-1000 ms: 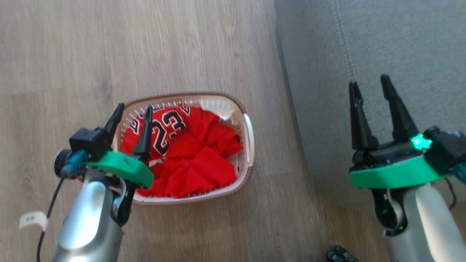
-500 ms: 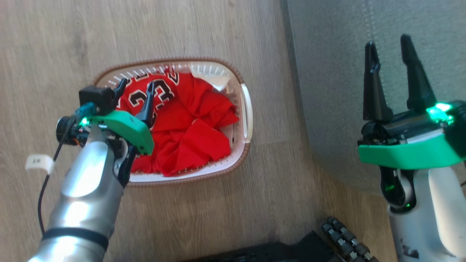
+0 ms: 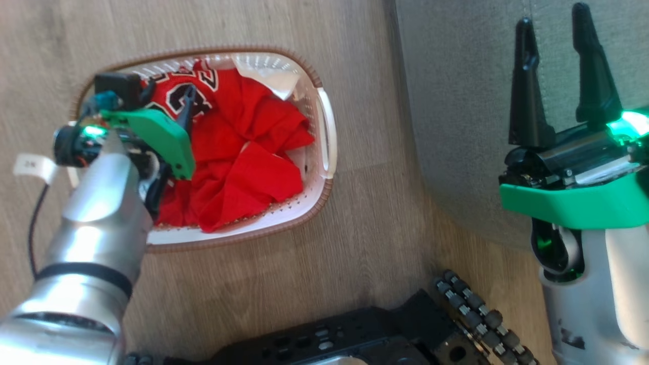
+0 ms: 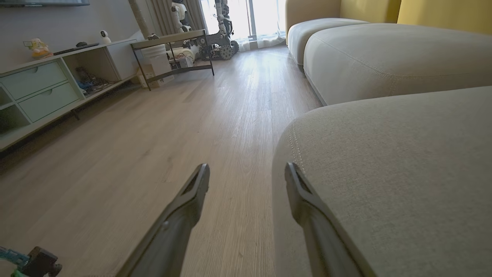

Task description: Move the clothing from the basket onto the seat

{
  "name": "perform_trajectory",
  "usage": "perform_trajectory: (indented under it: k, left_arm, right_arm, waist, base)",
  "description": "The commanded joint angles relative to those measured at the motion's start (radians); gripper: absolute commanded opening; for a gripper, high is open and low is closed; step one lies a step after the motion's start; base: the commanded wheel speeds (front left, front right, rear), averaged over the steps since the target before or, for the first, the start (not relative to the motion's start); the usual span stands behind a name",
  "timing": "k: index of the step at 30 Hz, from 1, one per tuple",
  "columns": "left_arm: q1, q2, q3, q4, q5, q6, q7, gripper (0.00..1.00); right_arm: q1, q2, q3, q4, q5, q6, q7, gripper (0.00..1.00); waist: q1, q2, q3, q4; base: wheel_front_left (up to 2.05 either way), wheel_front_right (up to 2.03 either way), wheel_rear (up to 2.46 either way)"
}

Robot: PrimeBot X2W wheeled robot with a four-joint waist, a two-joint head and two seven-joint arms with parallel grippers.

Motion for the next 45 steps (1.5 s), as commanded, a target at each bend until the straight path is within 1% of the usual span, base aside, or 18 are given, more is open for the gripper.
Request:
perform_trajectory:
  k: [1, 7, 9, 11, 16, 18, 21, 22, 25, 32, 33, 34, 35, 45]
  left_arm:
    - [0.006, 0.035, 0.013, -0.001, -0.008, -0.006, 0.0, 1.0]
    - [-0.051, 0.05, -0.011, 0.075, -0.009, -0.006, 0.041, 1.0]
    - [-0.054, 0.046, -0.024, 0.088, -0.01, -0.006, 0.061, 1.0]
    - [-0.048, 0.04, -0.042, 0.097, -0.019, -0.006, 0.1, 1.0]
    - [-0.035, 0.053, -0.077, 0.116, -0.022, -0.006, 0.227, 1.0]
    - [-0.035, 0.057, -0.086, 0.119, -0.024, -0.006, 0.257, 1.0]
    - [-0.044, 0.066, -0.095, 0.121, -0.023, -0.004, 0.257, 0.99]
    - [-0.048, 0.069, -0.1, 0.122, -0.018, -0.001, 0.252, 1.0]
    - [-0.061, 0.079, -0.116, 0.123, -0.003, 0.014, 0.242, 1.0]
    - [-0.086, 0.087, -0.131, 0.125, -0.004, 0.011, 0.254, 1.0]
    - [-0.089, 0.086, -0.132, 0.126, -0.006, 0.01, 0.254, 0.97]
    - [-0.091, 0.084, -0.133, 0.126, -0.008, 0.009, 0.254, 0.52]
    - [-0.092, 0.083, -0.134, 0.126, -0.009, 0.009, 0.254, 0.0]
    - [-0.079, 0.073, -0.145, 0.127, -0.027, 0.002, 0.231, 0.0]
  right_arm:
    - [0.014, 0.011, 0.022, -0.036, -0.004, 0.007, -0.006, 1.0]
    - [0.005, 0.013, 0.033, -0.055, -0.009, 0.007, -0.006, 1.0]
    - [0.006, 0.014, 0.032, -0.06, -0.01, 0.007, -0.006, 1.0]
    - [0.007, 0.014, 0.03, -0.062, -0.011, 0.007, -0.006, 1.0]
    - [0.009, 0.015, 0.029, -0.062, -0.013, 0.007, -0.006, 1.0]
    - [0.007, 0.015, 0.033, -0.062, -0.013, 0.007, -0.006, 1.0]
    - [0.005, 0.015, 0.035, -0.065, -0.01, 0.007, -0.006, 1.0]
    - [0.004, 0.015, 0.036, -0.066, -0.01, 0.007, -0.006, 1.0]
    - [0.004, 0.015, 0.036, -0.072, -0.01, 0.007, -0.006, 1.0]
    - [0.005, 0.016, 0.038, -0.079, -0.009, 0.007, -0.006, 1.0]
    - [0.005, 0.016, 0.037, -0.08, -0.009, 0.007, -0.006, 1.0]
    - [0.005, 0.016, 0.037, -0.081, -0.009, 0.007, -0.006, 1.0]
    - [0.006, 0.016, 0.037, -0.081, -0.008, 0.007, -0.006, 1.0]
    - [0.001, 0.016, 0.038, -0.067, -0.005, 0.007, -0.006, 1.0]
  waist:
    - [-0.0001, 0.0001, 0.016, -0.011]
    - [-0.0001, 0.0001, 0.049, -0.029]
    - [-0.0001, 0.0001, 0.055, -0.034]
    - [-0.0001, 0.0001, 0.06, -0.036]
    - [-0.0001, 0.0001, 0.069, -0.039]
    - [-0.0001, 0.0001, 0.072, -0.04]
    - [-0.0001, 0.0001, 0.077, -0.041]
    - [-0.0001, 0.0001, 0.079, -0.042]
    - [-0.0001, 0.0001, 0.09, -0.045]
    - [-0.0001, 0.0001, 0.122, -0.054]
    - [-0.0001, 0.0001, 0.125, -0.054]
    - [-0.0001, 0.0001, 0.127, -0.055]
    - [-0.0001, 0.0001, 0.128, -0.055]
    - [-0.0001, 0.0001, 0.102, -0.049]
  base:
    - [0.0, 0.0, 0.0]
    - [0.0, 0.0, 0.0]
    - [0.0, 0.0, 0.0]
    - [0.0, 0.0, 0.0]
    - [0.0, 0.0, 0.0]
    - [0.0, 0.0, 0.0]
    - [0.0, 0.0, 0.0]
    - [0.0, 0.0, 0.0]
    - [0.0, 0.0, 0.0]
    - [0.0, 0.0, 0.0]
    - [0.0, 0.0, 0.0]
    - [0.0, 0.0, 0.0]
    - [0.0, 0.0, 0.0]
    - [0.0, 0.0, 0.0]
